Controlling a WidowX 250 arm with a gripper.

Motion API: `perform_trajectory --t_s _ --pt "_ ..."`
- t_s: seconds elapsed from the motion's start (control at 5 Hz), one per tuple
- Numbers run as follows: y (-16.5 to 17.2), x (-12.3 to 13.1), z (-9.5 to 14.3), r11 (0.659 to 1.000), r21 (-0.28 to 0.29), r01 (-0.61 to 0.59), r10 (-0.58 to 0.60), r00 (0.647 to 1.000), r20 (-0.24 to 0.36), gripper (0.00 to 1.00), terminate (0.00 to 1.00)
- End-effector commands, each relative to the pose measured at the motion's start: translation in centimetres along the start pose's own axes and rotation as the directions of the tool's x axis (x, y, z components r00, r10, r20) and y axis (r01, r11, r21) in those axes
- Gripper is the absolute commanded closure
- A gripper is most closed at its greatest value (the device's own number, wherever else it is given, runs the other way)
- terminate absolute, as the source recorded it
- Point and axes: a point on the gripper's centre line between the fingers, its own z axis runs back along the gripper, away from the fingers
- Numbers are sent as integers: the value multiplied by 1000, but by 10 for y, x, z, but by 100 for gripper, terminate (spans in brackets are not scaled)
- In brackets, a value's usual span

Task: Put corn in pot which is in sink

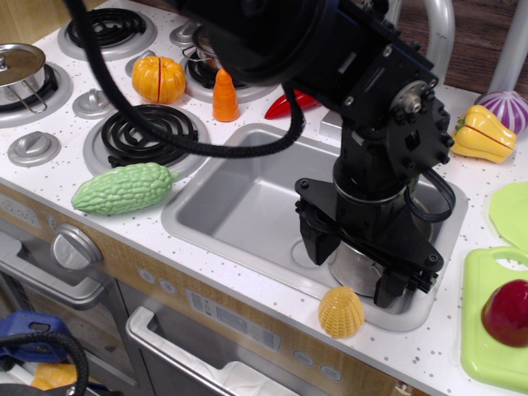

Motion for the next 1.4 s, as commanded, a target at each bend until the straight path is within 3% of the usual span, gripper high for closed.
perform_trajectory --t_s 0.0,0.4,1.2 --pt "0 0 0 1000 0 0 0 1000 0 0 0" --pt "3 -1 -14 999 -34 -1 1 1000 8 0 0" --pt "11 -10 -44 997 -80 1 7 995 102 0 0"
